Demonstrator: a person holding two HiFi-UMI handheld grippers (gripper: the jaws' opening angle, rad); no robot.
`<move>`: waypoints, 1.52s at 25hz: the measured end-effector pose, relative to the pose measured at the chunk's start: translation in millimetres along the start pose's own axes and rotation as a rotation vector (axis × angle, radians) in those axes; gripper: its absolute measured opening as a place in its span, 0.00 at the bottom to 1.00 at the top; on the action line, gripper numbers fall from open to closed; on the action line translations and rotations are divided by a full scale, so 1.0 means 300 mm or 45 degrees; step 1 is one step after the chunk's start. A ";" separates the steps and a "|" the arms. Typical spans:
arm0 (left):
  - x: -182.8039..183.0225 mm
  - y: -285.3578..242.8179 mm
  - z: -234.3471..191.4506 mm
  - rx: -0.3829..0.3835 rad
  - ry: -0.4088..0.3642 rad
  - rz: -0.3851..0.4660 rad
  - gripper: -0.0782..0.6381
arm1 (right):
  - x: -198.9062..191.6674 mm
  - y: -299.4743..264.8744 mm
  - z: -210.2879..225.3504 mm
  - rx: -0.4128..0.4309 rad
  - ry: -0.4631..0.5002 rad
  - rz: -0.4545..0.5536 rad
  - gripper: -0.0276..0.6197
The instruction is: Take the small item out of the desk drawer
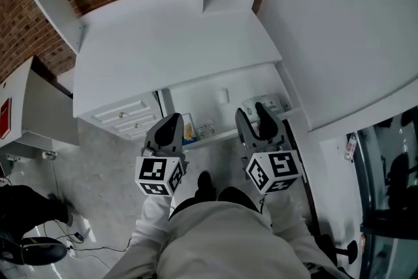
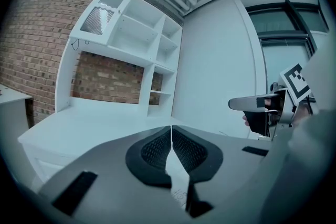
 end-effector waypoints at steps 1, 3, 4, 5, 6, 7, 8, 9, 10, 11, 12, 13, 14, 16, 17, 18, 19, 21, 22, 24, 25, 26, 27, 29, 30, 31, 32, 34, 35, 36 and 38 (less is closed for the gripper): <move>-0.001 -0.008 -0.007 0.000 0.000 -0.001 0.14 | 0.000 -0.010 0.003 -0.005 -0.002 -0.001 0.38; -0.004 -0.023 -0.019 -0.001 0.004 -0.006 0.14 | -0.001 -0.027 0.007 -0.014 -0.002 -0.004 0.38; -0.006 -0.028 -0.024 -0.002 0.007 -0.008 0.14 | -0.002 -0.035 0.009 -0.017 -0.002 -0.006 0.38; -0.008 -0.033 -0.028 -0.003 0.008 -0.010 0.14 | -0.004 -0.042 0.011 -0.020 -0.003 -0.009 0.38; -0.010 -0.038 -0.031 -0.005 0.009 -0.013 0.14 | -0.005 -0.049 0.014 -0.023 -0.006 -0.011 0.38; -0.011 -0.045 -0.034 -0.007 0.010 -0.015 0.14 | -0.006 -0.057 0.018 -0.027 -0.009 -0.011 0.38; -0.012 -0.052 -0.037 -0.009 0.010 -0.017 0.14 | -0.007 -0.065 0.023 -0.030 -0.012 -0.012 0.38; -0.013 -0.060 -0.040 -0.013 0.010 -0.018 0.14 | -0.009 -0.074 0.027 -0.033 -0.015 -0.012 0.38; -0.014 -0.069 -0.043 -0.015 0.009 -0.020 0.14 | -0.012 -0.084 0.032 -0.034 -0.019 -0.014 0.38; -0.015 -0.077 -0.046 -0.017 0.008 -0.021 0.14 | -0.015 -0.096 0.036 -0.034 -0.023 -0.015 0.38; -0.016 -0.086 -0.049 -0.017 0.006 -0.022 0.14 | -0.018 -0.108 0.040 -0.032 -0.026 -0.016 0.38; -0.016 -0.095 -0.054 -0.016 0.003 -0.023 0.14 | -0.022 -0.121 0.044 -0.029 -0.029 -0.018 0.38; -0.017 -0.105 -0.061 -0.012 -0.001 -0.024 0.14 | -0.026 -0.136 0.048 -0.025 -0.032 -0.020 0.38; -0.019 -0.127 -0.078 -0.001 -0.005 -0.027 0.14 | -0.037 -0.168 0.055 -0.014 -0.038 -0.028 0.38; -0.019 -0.138 -0.087 0.004 -0.006 -0.030 0.14 | -0.042 -0.185 0.059 -0.009 -0.042 -0.035 0.38; -0.019 -0.148 -0.095 0.009 -0.008 -0.032 0.14 | -0.046 -0.201 0.064 -0.004 -0.046 -0.041 0.38; -0.018 -0.160 -0.103 0.014 -0.009 -0.034 0.14 | -0.050 -0.218 0.071 0.000 -0.050 -0.047 0.38; -0.019 -0.186 -0.117 0.023 -0.010 -0.037 0.14 | -0.060 -0.253 0.085 0.009 -0.057 -0.060 0.37; -0.022 -0.199 -0.124 0.028 -0.010 -0.039 0.14 | -0.068 -0.270 0.092 0.013 -0.060 -0.068 0.38; -0.028 -0.222 -0.136 0.038 -0.011 -0.044 0.14 | -0.083 -0.300 0.107 0.020 -0.064 -0.083 0.38; -0.032 -0.234 -0.141 0.044 -0.011 -0.047 0.14 | -0.089 -0.315 0.115 0.024 -0.067 -0.090 0.37; -0.034 -0.247 -0.146 0.049 -0.011 -0.050 0.14 | -0.095 -0.330 0.123 0.027 -0.069 -0.096 0.38; -0.037 -0.259 -0.150 0.053 -0.010 -0.052 0.14 | -0.100 -0.345 0.132 0.030 -0.071 -0.103 0.38; -0.042 -0.285 -0.160 0.061 -0.008 -0.059 0.14 | -0.113 -0.374 0.147 0.034 -0.074 -0.120 0.38; -0.046 -0.298 -0.165 0.064 -0.007 -0.063 0.14 | -0.122 -0.389 0.155 0.035 -0.077 -0.130 0.37; -0.050 -0.311 -0.169 0.067 -0.006 -0.067 0.14 | -0.133 -0.403 0.162 0.037 -0.081 -0.140 0.38; -0.053 -0.323 -0.173 0.070 -0.005 -0.071 0.14 | -0.144 -0.417 0.169 0.038 -0.086 -0.152 0.38; -0.059 -0.344 -0.182 0.076 -0.002 -0.079 0.14 | -0.171 -0.443 0.182 0.039 -0.098 -0.179 0.38; -0.062 -0.354 -0.186 0.080 0.000 -0.083 0.14 | -0.186 -0.455 0.189 0.037 -0.105 -0.195 0.37; -0.066 -0.363 -0.191 0.085 0.002 -0.086 0.14 | -0.202 -0.467 0.197 0.034 -0.113 -0.212 0.37; -0.075 -0.380 -0.198 0.095 0.005 -0.093 0.14 | -0.236 -0.488 0.214 0.028 -0.125 -0.249 0.38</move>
Point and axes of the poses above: the fingertips, and each gripper's own axes: y backward along the fingers, z to its right, x out of its top, the point moved 5 cm from there along y, backward along the fingers, and after that the axes turned 13 degrees about z, right-handed, at the moved point
